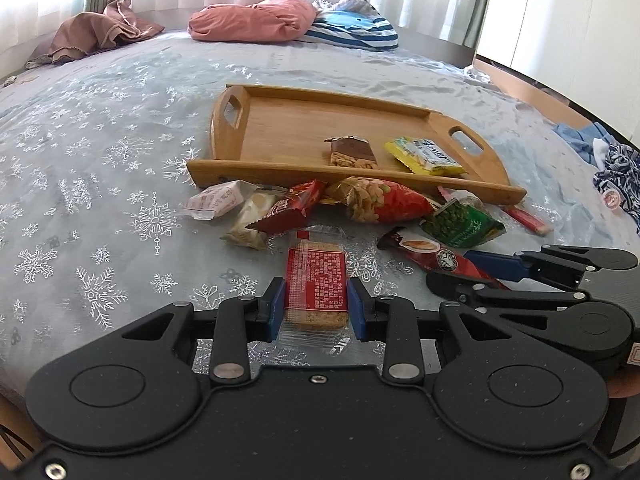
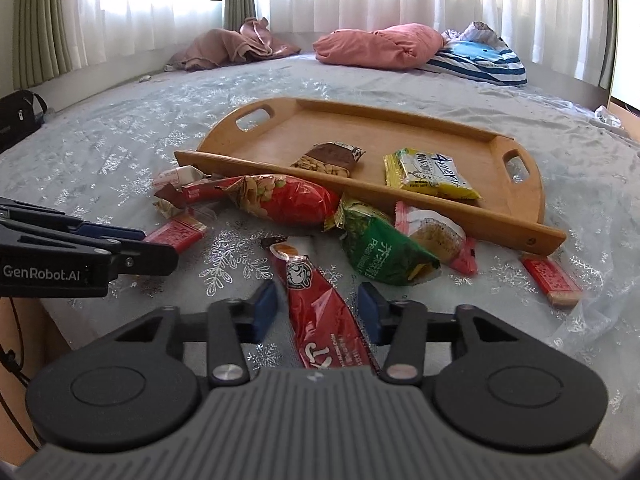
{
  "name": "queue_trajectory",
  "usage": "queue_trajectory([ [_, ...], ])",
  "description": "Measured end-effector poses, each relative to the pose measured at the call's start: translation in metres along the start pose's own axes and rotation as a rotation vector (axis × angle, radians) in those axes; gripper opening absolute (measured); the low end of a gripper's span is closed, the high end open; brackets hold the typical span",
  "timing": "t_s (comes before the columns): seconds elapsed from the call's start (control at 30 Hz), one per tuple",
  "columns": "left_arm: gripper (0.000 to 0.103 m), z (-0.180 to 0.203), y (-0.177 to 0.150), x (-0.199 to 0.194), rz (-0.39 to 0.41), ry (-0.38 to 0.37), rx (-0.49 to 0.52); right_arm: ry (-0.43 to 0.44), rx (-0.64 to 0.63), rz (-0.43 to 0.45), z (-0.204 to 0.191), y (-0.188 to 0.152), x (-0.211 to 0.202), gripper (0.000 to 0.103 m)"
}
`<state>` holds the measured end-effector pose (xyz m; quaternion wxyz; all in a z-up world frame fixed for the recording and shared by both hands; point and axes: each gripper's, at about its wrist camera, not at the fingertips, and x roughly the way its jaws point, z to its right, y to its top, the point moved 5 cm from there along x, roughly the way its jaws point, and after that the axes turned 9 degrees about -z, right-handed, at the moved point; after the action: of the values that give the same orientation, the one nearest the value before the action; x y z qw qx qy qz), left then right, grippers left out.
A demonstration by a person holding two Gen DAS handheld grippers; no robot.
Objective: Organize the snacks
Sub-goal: 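Lift the biscuit pack with the left tool while the right tool grasps the red AXT bar, then place the biscuit pack and AXT bar on the tray and open both tools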
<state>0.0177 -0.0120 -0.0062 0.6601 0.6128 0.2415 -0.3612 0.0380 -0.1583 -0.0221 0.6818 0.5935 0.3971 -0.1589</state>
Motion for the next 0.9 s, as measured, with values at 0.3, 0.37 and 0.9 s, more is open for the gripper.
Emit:
queue_trajectory([
  [0.3, 0.031, 0.002, 0.002, -0.009, 0.027, -0.016, -0.018, -0.003, -0.002, 0.012, -0.003, -0.002, -0.014, 0.032],
  [0.37, 0.031, 0.004, 0.003, -0.016, 0.041, -0.02, -0.017, 0.003, 0.002, 0.02, -0.004, -0.002, -0.02, 0.031],
  [0.9, 0.031, 0.012, 0.034, -0.045, 0.14, -0.006, 0.02, 0.014, 0.065, 0.13, -0.001, 0.019, -0.067, 0.028],
])
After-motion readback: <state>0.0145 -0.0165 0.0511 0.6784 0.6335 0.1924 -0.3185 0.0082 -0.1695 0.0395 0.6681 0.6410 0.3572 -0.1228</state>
